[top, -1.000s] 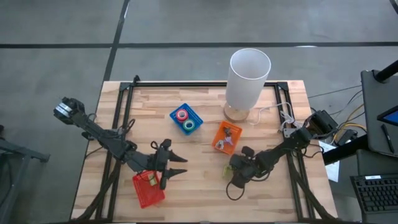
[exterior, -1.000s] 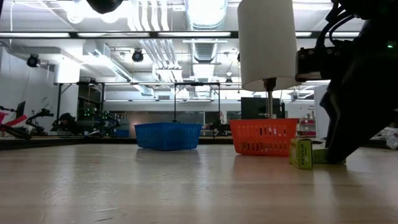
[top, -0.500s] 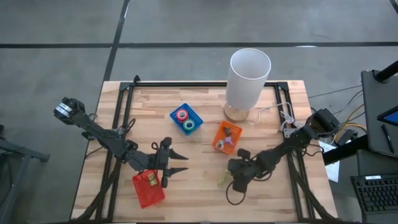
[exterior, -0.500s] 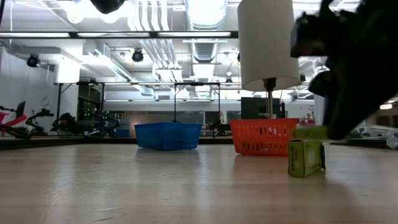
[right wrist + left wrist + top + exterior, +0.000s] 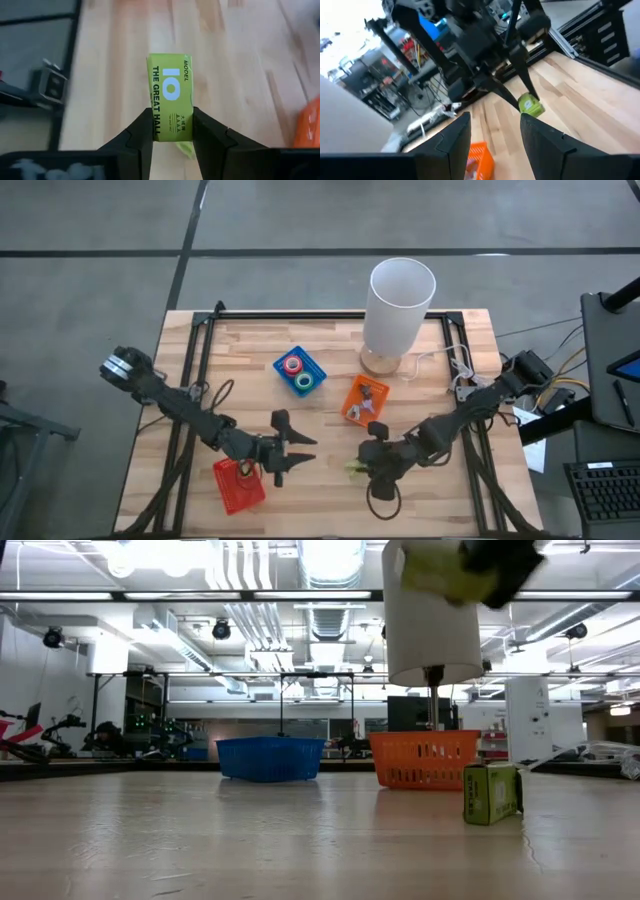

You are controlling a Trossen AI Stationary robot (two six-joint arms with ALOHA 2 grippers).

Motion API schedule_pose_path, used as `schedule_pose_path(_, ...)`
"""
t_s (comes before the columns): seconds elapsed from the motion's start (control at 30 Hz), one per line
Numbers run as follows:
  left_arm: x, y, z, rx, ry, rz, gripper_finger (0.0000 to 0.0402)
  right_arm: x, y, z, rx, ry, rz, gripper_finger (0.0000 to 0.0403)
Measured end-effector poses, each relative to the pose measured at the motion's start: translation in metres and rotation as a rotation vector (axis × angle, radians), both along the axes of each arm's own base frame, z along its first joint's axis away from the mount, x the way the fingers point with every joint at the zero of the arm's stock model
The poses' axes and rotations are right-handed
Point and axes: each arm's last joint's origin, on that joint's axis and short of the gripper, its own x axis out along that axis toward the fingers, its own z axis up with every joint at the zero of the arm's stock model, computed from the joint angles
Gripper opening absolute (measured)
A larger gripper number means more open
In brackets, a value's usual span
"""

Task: Pick and place Stapler, Stapler remover, tape
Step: Put the green staple boxed into the red basket

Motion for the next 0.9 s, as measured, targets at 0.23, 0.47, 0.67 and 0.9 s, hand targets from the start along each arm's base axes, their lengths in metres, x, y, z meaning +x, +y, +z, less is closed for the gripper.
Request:
schedule_pose_path(0.23,0.021,-0.013,-0.002,0.037,-0.016,-0.003,0.0174,0.011,0.008,0.033,0.016,-0.095,0.086,0.0112)
schedule_pose_path(0.47,0.035,-0.022,0.002,0.034,-0.025,-0.008,0.0174,0.013,0.009,0.043,0.009,-0.120,0.121,0.0108)
schedule_pose_path(0.67,0.041,-0.027,-0.002,0.045,-0.017,-0.034,0.0174,0.014,0.010,0.045,0.009,-0.128,0.124,0.0112)
schedule_pose_path(0.9,0.049,-0.032,-0.009,0.084,0.002,-0.058,0.0174,0.014,0.010,0.045,0.008,-0.131,0.127,0.0108)
